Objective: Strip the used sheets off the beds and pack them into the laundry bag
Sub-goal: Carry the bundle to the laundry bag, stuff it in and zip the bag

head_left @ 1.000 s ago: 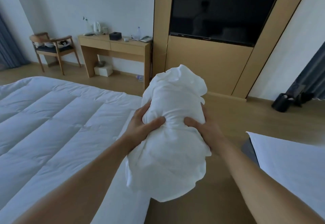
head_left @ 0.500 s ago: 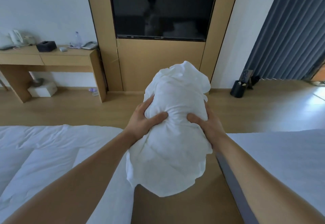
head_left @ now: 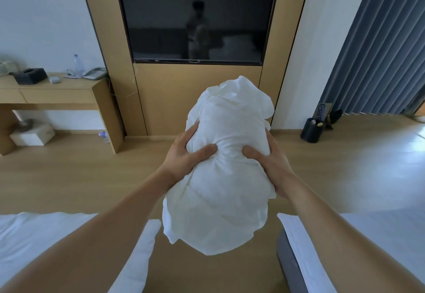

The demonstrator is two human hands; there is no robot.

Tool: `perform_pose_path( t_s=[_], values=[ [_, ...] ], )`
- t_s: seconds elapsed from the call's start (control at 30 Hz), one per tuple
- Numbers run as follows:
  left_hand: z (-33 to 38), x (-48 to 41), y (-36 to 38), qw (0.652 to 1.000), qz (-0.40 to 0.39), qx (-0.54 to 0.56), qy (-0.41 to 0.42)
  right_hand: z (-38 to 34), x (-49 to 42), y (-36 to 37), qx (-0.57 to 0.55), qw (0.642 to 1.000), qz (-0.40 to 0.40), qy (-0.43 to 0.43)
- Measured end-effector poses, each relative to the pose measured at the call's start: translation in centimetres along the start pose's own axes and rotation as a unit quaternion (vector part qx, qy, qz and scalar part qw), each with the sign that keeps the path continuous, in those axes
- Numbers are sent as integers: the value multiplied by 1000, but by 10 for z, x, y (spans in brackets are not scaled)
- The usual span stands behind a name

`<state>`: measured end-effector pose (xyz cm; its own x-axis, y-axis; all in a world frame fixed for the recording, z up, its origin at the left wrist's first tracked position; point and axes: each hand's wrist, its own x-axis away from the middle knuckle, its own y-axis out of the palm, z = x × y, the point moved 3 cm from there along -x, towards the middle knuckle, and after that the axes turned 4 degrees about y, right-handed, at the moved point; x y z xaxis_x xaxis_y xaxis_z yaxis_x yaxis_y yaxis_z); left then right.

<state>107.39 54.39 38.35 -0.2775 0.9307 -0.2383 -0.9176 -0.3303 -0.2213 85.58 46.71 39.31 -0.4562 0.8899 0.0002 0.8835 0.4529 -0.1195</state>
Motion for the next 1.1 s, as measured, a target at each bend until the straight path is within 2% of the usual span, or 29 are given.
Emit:
perform_pose_path(
  t_s=[0.17, 0.4, 0.67, 1.1],
  values=[
    [-32, -107, 16, 1000, -18, 13, 6, 5, -95, -25, 14, 999, 27, 12],
    [-59, -257, 52, 996, -85, 29, 10, 5, -209, -73, 20, 995, 96, 26],
    [-69, -389, 135, 990, -142, 22, 10, 20, -304, -163, 2, 984, 173, 38],
    [-63, -579, 282, 987, -158, 9, 15, 44, -472, -340, -18, 982, 187, 32]
  ],
)
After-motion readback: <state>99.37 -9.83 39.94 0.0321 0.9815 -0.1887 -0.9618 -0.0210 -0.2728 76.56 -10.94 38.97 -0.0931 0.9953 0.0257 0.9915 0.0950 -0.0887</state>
